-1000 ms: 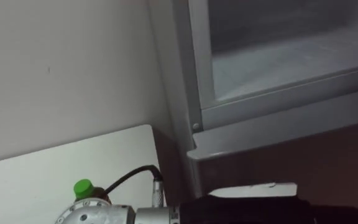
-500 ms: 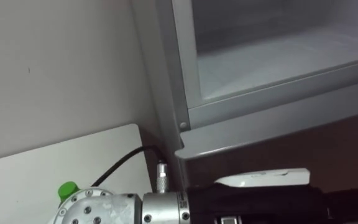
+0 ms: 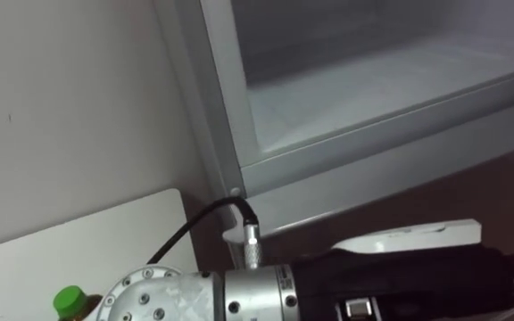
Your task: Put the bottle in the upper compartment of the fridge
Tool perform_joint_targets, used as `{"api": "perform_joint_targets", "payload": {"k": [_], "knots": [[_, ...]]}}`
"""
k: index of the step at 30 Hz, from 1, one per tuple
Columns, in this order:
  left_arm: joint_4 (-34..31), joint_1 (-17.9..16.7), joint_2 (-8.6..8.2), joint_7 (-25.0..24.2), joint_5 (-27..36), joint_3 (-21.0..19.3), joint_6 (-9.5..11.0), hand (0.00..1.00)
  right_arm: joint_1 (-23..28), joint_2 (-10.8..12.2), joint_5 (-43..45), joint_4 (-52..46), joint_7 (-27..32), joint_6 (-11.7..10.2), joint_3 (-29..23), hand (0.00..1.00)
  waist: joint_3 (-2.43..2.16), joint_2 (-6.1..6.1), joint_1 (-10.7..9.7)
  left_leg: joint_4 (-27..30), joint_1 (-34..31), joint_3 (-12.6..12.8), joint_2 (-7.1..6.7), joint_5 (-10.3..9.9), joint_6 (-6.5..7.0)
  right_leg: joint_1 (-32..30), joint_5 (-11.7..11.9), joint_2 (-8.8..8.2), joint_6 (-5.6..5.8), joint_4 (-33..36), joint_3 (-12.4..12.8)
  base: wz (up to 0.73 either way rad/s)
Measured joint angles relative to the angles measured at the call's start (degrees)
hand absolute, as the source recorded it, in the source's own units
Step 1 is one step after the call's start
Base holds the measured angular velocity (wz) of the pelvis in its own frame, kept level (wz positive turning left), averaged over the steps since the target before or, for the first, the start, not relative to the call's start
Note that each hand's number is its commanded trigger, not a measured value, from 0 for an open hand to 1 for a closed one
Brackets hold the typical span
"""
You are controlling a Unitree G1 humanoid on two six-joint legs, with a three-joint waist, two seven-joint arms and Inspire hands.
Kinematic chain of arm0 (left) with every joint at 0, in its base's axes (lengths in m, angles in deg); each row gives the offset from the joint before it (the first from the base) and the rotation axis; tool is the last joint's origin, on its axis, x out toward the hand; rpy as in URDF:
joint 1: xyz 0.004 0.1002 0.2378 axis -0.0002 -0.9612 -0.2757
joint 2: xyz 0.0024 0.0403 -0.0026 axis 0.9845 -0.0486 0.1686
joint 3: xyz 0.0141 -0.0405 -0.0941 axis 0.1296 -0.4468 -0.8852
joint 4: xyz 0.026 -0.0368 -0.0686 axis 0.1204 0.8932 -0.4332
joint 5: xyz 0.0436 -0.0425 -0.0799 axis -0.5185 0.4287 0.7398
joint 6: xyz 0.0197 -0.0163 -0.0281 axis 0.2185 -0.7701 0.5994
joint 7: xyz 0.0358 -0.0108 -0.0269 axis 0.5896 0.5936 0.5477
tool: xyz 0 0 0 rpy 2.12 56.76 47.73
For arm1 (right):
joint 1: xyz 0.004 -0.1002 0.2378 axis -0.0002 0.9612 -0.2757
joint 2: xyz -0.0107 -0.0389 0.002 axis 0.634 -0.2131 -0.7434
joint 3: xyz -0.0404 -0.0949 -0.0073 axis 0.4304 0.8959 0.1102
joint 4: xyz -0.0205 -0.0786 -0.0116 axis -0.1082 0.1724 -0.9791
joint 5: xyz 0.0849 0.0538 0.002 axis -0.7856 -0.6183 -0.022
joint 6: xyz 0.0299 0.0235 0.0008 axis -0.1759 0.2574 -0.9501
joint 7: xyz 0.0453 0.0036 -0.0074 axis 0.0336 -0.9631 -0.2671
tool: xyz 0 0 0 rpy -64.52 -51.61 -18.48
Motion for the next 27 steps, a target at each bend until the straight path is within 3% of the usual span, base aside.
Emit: {"api": "perform_joint_targets", "payload": {"k": [2, 5, 8, 18, 22, 27], "knots": [[0.5, 0.0, -0.36, 0.0, -0.1, 0.0, 0.0, 0.00, 0.1, 0.1, -0.1, 0.0, 0.0, 0.0, 0.1, 0.00, 0.18, -0.22, 0.2, -0.1, 0.0, -0.1, -0.01, 0.0, 0.00, 0.1, 0.0, -0.03, -0.05, 0.0, -0.2, 0.05], [0.7, 0.0, -0.65, -0.2, -0.2, 0.0, 0.0, 0.00, -0.1, 0.2, -0.1, -0.5, 0.0, 0.0, 0.7, 0.00, 0.81, -0.97, 0.4, -0.2, -0.6, -0.2, 0.00, 0.0, -0.07, -0.3, 0.1, 0.03, -0.13, -0.4, -0.5, 0.12], [0.6, 0.0, -1.12, -0.8, -0.2, 0.0, 0.0, 0.00, -0.1, 0.2, -0.3, -0.4, 0.0, -0.1, 1.4, 0.00, 1.05, -1.33, 0.4, -1.3, -0.6, -0.8, 0.00, -0.2, -0.30, -0.6, 0.3, 0.15, -0.02, -0.5, -1.4, 0.17], [0.7, 0.0, -2.69, -2.0, -0.7, 1.8, 0.0, 0.00, -1.5, 0.2, 0.8, -0.4, -0.4, 0.1, 2.3, 0.00, 0.98, -1.58, 0.2, 0.1, -1.6, -0.6, -0.03, -0.2, -0.30, -1.2, 0.4, 0.02, 0.03, -0.4, -1.9, -0.02], [0.7, 0.7, -4.97, -1.2, -0.7, 2.4, 0.0, 0.00, -2.1, 0.2, 2.2, -0.3, -0.4, 0.1, 2.3, 0.00, 0.87, -1.49, -0.5, 0.5, -1.6, -0.6, -0.01, -0.2, -0.30, -1.2, 0.4, -0.13, 0.03, -0.6, -2.2, -0.03], [1.7, 5.4, -8.79, 0.5, -2.0, 3.6, 0.7, 0.00, -2.2, 0.2, 2.8, -0.5, 0.0, 0.0, 2.3, 0.00, 0.81, -1.59, -1.3, 0.5, -1.1, 0.9, 0.09, -0.2, -0.31, -1.2, 0.4, -0.13, 0.02, -0.6, -0.9, -0.16]]}}
